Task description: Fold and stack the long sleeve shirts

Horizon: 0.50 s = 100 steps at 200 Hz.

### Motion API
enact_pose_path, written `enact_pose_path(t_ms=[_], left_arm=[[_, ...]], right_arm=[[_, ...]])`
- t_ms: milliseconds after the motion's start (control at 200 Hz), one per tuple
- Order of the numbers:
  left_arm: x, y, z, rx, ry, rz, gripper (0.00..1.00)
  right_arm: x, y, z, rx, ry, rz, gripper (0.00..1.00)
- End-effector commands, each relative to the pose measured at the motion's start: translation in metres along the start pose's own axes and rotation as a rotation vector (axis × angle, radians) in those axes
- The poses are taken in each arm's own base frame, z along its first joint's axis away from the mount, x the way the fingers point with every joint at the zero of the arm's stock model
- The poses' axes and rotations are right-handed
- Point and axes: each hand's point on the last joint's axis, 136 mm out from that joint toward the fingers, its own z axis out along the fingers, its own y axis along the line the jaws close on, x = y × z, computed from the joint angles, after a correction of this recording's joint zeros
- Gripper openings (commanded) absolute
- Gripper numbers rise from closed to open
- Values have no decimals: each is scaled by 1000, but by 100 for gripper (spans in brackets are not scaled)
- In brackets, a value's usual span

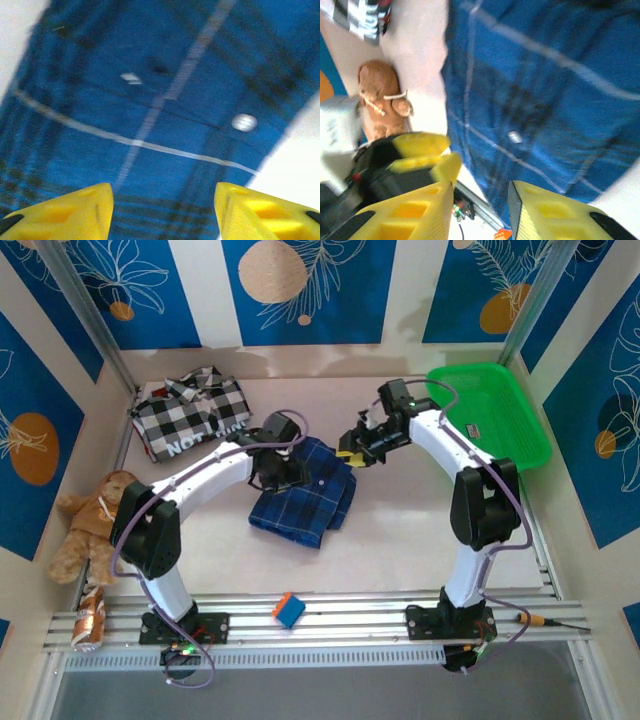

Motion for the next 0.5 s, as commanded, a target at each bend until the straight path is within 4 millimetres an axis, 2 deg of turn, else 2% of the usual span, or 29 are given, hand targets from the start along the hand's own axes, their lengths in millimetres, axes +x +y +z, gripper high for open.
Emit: enact_pose_path(t_ms=[0, 130, 220, 380, 495], left_arm=[[-12, 0, 8, 29, -55, -86, 54], [2, 13, 33, 17, -21, -98, 51], [12, 15, 48, 43, -16, -94, 52], [35, 6, 78, 135, 24, -74, 55], [49, -7, 89, 174, 84, -20, 59]], right_arm=[[-2, 3, 24, -13, 54, 7, 34], [-37, -8, 41, 3, 16, 22, 31], [-60, -30, 53, 60, 3, 46, 29], [-90, -82, 70, 134, -27, 122, 27], [-108, -99, 74, 140, -58, 139, 28]])
